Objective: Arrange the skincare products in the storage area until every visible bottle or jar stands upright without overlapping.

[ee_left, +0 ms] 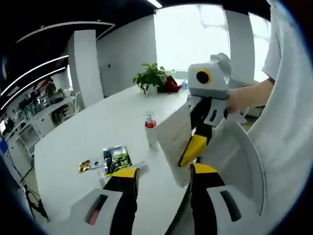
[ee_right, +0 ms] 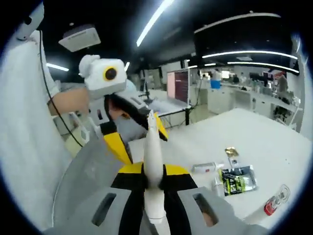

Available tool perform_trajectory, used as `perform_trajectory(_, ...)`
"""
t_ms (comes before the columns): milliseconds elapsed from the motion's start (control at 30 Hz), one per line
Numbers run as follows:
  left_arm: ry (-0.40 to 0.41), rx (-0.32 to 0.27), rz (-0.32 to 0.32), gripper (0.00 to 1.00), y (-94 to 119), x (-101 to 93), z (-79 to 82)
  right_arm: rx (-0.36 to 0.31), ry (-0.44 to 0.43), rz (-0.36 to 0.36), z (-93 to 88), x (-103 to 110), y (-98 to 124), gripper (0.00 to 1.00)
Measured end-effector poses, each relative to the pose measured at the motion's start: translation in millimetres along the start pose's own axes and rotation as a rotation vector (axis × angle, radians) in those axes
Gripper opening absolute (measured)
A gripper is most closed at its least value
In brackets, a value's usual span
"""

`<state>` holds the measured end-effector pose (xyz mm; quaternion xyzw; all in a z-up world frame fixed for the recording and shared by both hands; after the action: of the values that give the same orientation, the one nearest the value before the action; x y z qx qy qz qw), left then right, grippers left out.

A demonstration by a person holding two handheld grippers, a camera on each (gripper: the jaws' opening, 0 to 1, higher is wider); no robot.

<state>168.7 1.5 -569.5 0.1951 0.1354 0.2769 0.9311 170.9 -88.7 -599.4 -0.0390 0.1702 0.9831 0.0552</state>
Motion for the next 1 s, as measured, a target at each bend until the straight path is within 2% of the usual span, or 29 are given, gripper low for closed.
perform_trajectory(67, 0.028, -0.074, -0.048, 0.43, -1.1, -5.0, 12.1, -0.019, 0.018, 0.038, 1.0, 2.5, -1.0, 0.12)
perform_trajectory(133, 0.085, -0.096, -0.127, 0.40, 0.3, -12.0, 15.6, -0.038, -0.003, 0.068, 0.2, 4.2, -1.1, 0.13)
perform_trajectory(233, 0.071, -0.111, -0.147, 0.38, 0.8, -14.0, 17.8, -0.065, -0.018, 0.114, 1.4, 8.0, -0.2, 0.13)
perform_trajectory(333, 0.073, -0.106, -0.185, 0.38, 0.8, -18.0, 17.3, -0.095, -0.022, 0.149, 4.9, 11.1, 0.7, 0.13)
perform_trajectory(500, 0.032, -0.102, -0.246, 0.33, -1.2, -30.4, 23.8, -0.107, -0.001, 0.197, 7.8, 12.7, 1.3, 0.13)
perform_trajectory(567, -0.005, -0.083, -0.265, 0.30, -1.9, -32.2, 25.8, -0.108, 0.012, 0.213, 9.4, 12.9, 1.0, 0.13)
perform_trajectory(600, -0.039, -0.053, -0.275, 0.29, -2.7, -32.5, 25.1, -0.109, 0.018, 0.221, 10.3, 13.3, 0.9, 0.13)
perform_trajectory(733, -0.070, -0.022, -0.297, 0.26, -8.4, -34.0, 27.8, -0.112, 0.032, 0.242, 13.8, 12.7, 0.3, 0.13)
perform_trajectory(900, -0.067, -0.012, -0.319, 0.17, -12.4, -35.0, 27.6, -0.121, 0.039, 0.247, 16.5, 12.1, 0.9, 0.13)
perform_trajectory(1000, -0.055, -0.014, -0.323, 0.17, -14.3, -35.0, 26.3, -0.114, 0.039, 0.242, 14.5, 13.2, 2.3, 0.13)
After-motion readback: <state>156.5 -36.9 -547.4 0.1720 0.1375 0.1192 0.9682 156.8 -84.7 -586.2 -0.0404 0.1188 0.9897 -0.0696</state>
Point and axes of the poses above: the point that each gripper's makers call its tool centre point, and the gripper's own axes: y roughly backward along the fingers, x roughly to its left, z roughly out of its top, the point moved 5 cm from there along y, roughly backward along the fingers, and after that the axes turned 9 degrees about y, right-handed, at the moved point
